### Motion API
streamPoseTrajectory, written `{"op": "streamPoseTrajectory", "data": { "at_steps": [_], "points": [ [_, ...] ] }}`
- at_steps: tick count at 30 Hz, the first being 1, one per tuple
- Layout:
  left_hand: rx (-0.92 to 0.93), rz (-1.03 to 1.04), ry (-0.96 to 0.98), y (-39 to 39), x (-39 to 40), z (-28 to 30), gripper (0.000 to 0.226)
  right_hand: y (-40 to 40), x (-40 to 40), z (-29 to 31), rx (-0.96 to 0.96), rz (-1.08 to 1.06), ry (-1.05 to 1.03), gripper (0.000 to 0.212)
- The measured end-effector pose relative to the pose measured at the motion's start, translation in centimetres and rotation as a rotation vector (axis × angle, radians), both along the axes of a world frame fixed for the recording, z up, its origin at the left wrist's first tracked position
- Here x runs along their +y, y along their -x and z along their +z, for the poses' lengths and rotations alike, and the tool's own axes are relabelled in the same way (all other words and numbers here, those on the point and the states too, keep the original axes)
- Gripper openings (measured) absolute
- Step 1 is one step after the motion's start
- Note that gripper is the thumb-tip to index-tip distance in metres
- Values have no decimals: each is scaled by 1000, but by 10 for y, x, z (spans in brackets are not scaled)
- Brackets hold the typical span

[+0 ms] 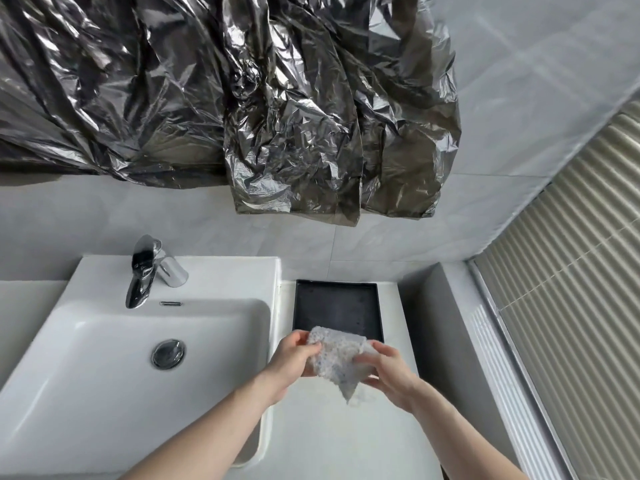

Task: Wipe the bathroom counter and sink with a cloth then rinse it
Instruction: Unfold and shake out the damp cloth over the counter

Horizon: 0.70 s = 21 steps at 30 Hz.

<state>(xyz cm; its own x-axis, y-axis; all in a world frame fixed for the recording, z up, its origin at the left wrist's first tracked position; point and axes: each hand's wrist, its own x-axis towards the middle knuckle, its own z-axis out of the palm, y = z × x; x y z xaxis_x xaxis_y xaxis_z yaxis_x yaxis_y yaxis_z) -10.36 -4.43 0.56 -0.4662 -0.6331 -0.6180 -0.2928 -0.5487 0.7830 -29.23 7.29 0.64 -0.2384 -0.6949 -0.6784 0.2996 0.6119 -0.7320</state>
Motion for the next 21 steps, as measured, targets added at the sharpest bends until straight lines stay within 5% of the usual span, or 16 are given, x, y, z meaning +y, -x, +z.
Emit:
{"op": "streamPoseTrajectory", "data": {
  "at_steps": [7, 13, 17, 21],
  "points": [
    [-254, -170, 216, 23, -32, -32, 39, 25, -51, -33, 97, -119, -106, 19],
    [-334, -264, 480, 54, -66, -57, 23, 52, -108, -55, 398, -4, -116, 20],
    [-389, -390, 525, 64, -82, -69, 43, 65, -133, -65, 638, 128, -122, 57],
    [-606, -748, 667, 58, -81, -85, 67, 58, -124, -82, 875, 472, -231, 82]
  ]
}}
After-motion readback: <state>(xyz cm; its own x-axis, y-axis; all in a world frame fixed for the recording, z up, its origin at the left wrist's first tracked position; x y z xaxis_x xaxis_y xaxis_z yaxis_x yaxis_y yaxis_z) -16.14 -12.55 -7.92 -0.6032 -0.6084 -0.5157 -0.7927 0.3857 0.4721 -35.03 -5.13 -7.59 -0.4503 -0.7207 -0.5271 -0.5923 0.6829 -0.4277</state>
